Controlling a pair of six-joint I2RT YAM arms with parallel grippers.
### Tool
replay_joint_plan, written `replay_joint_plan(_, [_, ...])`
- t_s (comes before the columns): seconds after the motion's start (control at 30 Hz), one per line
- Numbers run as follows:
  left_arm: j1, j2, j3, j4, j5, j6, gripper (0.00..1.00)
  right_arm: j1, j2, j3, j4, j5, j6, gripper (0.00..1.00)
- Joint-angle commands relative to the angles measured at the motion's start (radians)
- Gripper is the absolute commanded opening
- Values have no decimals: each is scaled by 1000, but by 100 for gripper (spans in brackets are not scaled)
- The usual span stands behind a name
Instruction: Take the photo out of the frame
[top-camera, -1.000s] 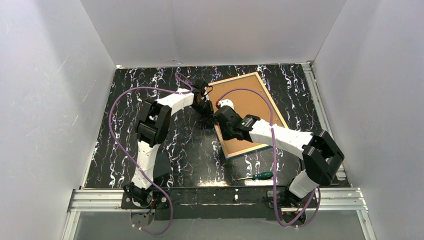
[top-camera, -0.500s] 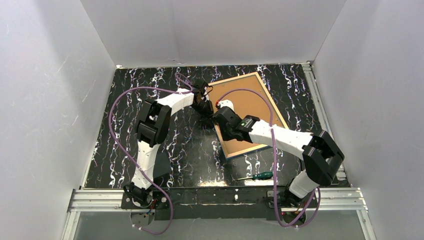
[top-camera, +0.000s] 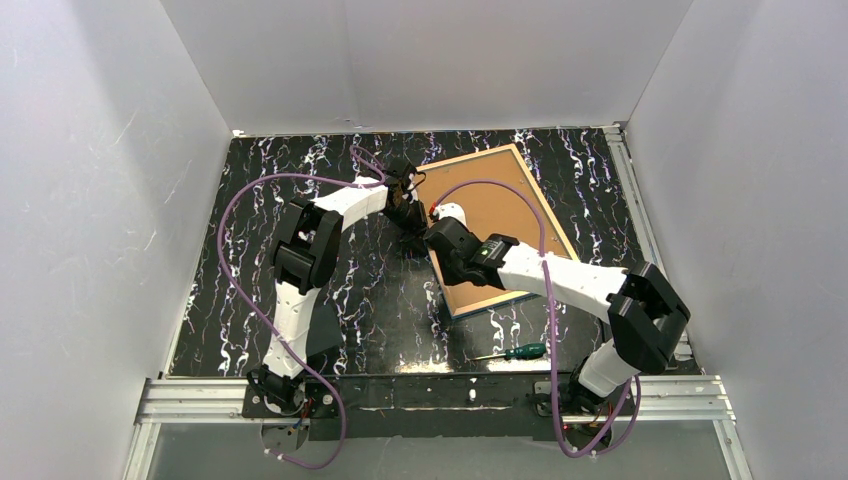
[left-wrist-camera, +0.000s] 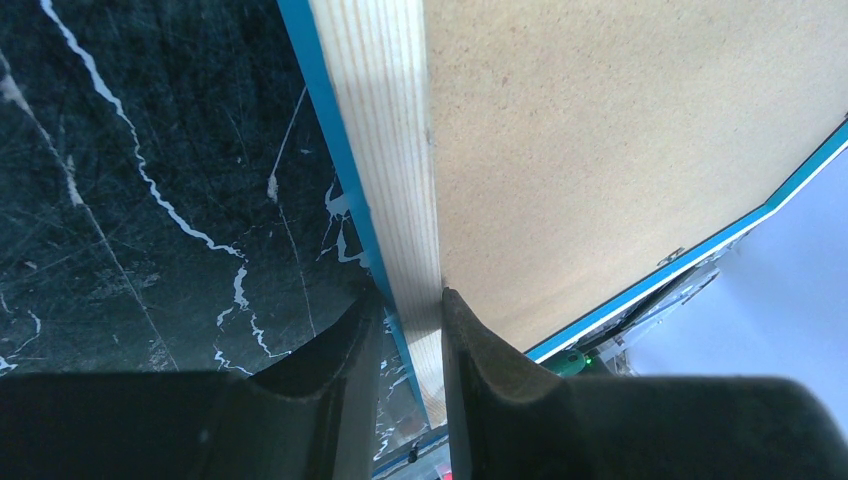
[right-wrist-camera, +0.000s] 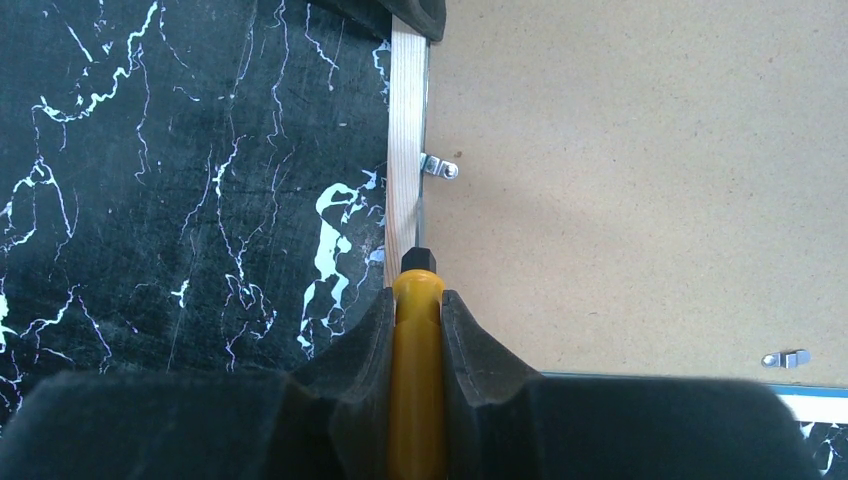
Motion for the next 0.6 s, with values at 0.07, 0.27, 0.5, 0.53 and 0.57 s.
replay_joint_plan(0.07, [12, 51, -65, -135, -110, 45, 0, 19, 29, 30, 79, -4, -20, 1])
replay_joint_plan(0.27, [12, 44, -77, -134, -108, 44, 0, 12, 87, 72, 90, 66, -57, 1])
replay_joint_plan(0.5, [12, 42, -81, -138, -110, 50, 0, -5, 126, 139, 66, 123, -88, 1])
replay_joint_plan(0.53, [13, 43, -81, -137, -109, 50, 0, -8, 131, 146, 63, 125, -89, 1])
replay_joint_plan(0.57, [14, 43, -82, -138, -109, 50, 0, -15, 135, 154, 58, 124, -89, 1])
